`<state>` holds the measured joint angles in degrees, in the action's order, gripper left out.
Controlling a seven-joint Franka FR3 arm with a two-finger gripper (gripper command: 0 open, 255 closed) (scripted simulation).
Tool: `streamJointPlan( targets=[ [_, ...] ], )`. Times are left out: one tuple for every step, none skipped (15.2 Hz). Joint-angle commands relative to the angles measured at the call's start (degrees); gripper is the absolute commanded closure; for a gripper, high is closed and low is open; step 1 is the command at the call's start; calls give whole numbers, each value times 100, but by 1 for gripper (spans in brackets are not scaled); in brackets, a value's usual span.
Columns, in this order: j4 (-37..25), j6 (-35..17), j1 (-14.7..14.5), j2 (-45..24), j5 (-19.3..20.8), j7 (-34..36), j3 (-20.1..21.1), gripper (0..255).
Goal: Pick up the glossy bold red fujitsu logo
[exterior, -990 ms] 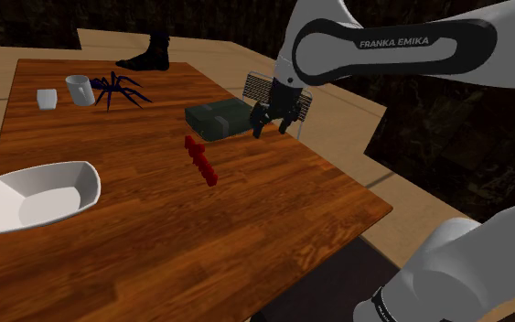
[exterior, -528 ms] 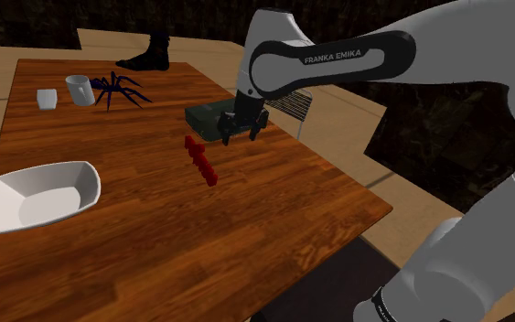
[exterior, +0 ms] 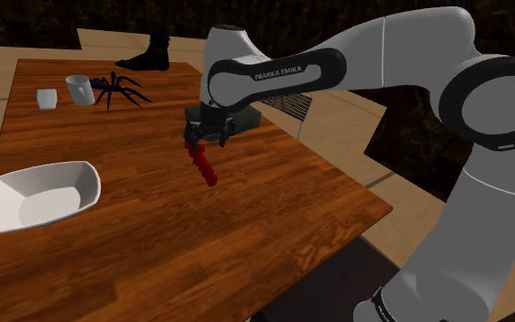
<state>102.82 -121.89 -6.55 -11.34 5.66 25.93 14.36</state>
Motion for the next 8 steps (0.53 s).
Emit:
streamJointPlan(
  targets=[
    [-311, 4, -88, -333, 101, 121, 21, 0],
    [-261, -66, -91, -354, 110, 129, 15, 0],
    [-213, -135, -93, -376, 120, 138, 11, 0],
    [-166, -204, -94, -399, 131, 146, 8, 0],
    [-121, -273, -96, -423, 142, 155, 4, 0],
    [-77, -341, -98, -449, 154, 165, 1, 0],
    [-34, -409, -100, -475, 166, 175, -3, 0],
    [30, -515, -103, -519, 185, 190, -10, 0]
  ],
)
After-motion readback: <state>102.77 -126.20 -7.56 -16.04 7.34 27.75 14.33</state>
